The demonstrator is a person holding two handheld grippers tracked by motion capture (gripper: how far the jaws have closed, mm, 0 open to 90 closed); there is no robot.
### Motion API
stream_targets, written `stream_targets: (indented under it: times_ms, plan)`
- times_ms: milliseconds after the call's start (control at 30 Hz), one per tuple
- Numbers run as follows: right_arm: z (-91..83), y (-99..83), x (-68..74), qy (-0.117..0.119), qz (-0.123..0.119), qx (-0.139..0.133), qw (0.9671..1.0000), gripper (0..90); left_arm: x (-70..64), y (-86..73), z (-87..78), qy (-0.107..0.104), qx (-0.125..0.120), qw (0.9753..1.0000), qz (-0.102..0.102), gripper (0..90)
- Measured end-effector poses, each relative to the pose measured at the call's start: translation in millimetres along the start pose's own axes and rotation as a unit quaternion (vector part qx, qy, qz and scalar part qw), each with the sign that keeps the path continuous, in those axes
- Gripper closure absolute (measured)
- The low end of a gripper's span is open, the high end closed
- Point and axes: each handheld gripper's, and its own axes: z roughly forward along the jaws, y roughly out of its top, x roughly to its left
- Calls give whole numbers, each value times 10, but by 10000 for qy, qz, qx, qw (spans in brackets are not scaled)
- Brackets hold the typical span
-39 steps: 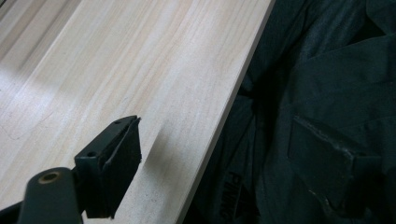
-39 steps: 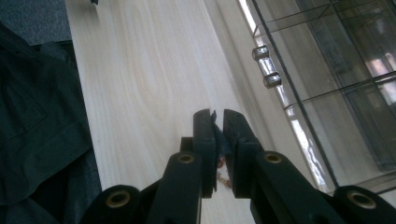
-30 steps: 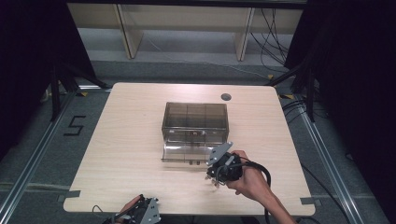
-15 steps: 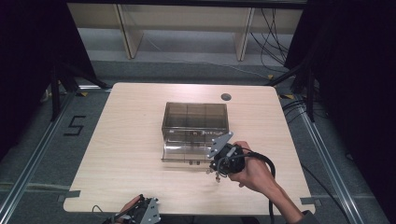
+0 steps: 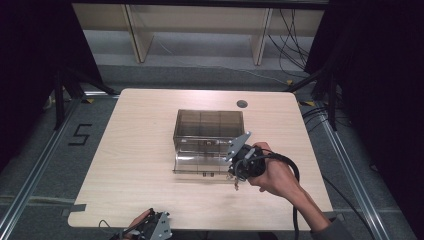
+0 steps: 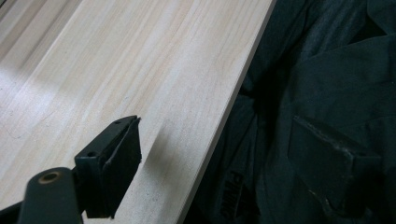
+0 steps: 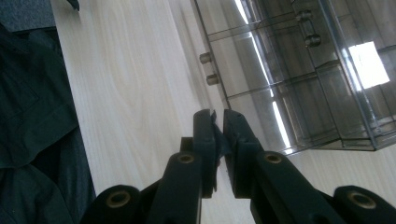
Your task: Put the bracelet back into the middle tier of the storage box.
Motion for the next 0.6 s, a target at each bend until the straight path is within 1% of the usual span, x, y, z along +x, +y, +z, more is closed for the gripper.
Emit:
stream_targets:
  times_ms: [33, 67, 100, 133, 200, 233, 333, 367, 433, 467, 500, 567, 600]
  plan:
    - [-6, 8, -18, 2, -68, -15, 10000, 845, -3, 3, -3, 5, 11, 10000, 1, 173]
    - [-23, 17, -38, 0, -78, -17, 10000, 845, -4, 2, -3, -6, 28, 10000, -6, 173]
    - [-36, 22, -40, -3, -13, -4, 10000, 845, -4, -1, -3, -11, 33, 10000, 8, 173]
    - [-46, 31, -62, 0, -78, -8, 10000, 844, -1, -3, 0, -10, 16, 10000, 5, 173]
    - [-78, 46, -79, -53, 34, 35, 10000, 845, -1, 1, 1, -2, -4, 10000, -1, 173]
    - [-89, 59, -111, -42, -42, 8, 10000, 845, -3, 2, -4, -10, 23, 10000, 16, 173]
    - [-117, 81, -145, -73, 13, 49, 10000, 845, -1, -1, 0, -15, 14, 10000, 3, 172]
    - [-122, 92, -169, -95, -49, 50, 9999, 844, -1, 3, -5, 3, 7, 10000, 3, 173]
    - [-139, 109, -193, -141, 34, 70, 9999, 845, -3, 0, -4, -13, 30, 10000, -6, 172]
    - [-140, 120, -213, -159, -25, 63, 9999, 845, -2, -4, 1, -16, 12, 10000, -10, 172]
    - [-146, 134, -237, -152, -29, 56, 9999, 845, 0, -2, 0, -8, 6, 10000, -2, 172]
    - [-156, 154, -260, -217, 57, 48, 9997, 845, -1, 1, 0, -7, -8, 10000, 1, 173]
    - [-158, 168, -272, -233, 69, 56, 9997, 844, -3, 0, -3, -14, 28, 10000, -3, 173]
